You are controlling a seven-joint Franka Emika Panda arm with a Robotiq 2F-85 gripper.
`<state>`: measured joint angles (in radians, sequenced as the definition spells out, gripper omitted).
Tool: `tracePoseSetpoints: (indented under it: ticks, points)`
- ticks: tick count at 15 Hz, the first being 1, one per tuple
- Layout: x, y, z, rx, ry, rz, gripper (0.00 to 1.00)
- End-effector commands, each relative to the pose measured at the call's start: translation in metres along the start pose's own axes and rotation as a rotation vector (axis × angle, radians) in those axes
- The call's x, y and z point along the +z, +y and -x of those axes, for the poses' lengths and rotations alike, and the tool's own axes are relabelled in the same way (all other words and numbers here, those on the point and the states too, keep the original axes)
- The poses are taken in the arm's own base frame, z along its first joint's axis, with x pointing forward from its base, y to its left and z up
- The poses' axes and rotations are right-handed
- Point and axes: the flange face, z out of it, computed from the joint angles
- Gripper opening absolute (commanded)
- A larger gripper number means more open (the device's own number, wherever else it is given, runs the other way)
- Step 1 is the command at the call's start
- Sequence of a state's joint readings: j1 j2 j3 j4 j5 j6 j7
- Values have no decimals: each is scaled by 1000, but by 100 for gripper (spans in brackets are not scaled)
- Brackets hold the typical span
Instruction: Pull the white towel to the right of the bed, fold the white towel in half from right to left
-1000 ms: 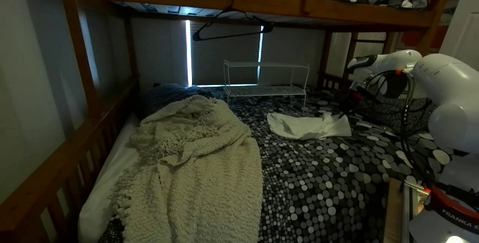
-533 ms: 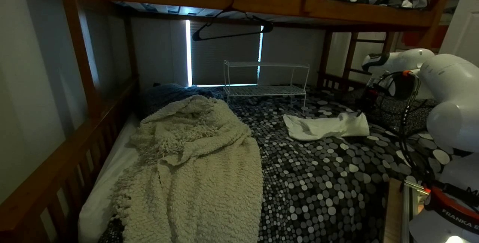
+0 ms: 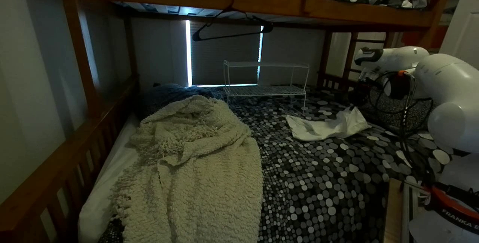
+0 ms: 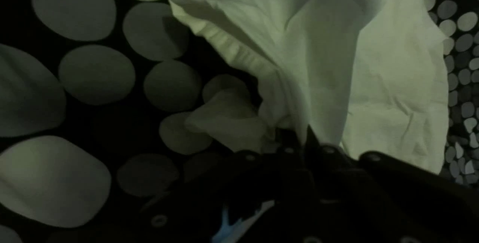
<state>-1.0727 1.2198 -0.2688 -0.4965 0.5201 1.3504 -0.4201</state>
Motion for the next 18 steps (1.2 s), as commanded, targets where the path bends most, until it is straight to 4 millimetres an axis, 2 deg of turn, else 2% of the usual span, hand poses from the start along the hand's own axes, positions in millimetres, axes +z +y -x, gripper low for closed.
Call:
tracePoseSetpoints:
  ticks: [1, 5, 11, 14, 18]
  points:
    - [3, -43, -15, -83, -9, 64, 1]
    - [18, -107, -30, -158, -46, 77, 1]
    - [62, -191, -44, -240, -123, 34, 1]
    - [80, -219, -45, -214, -157, 43, 1]
    - [106, -240, -53, -207, -156, 35, 1]
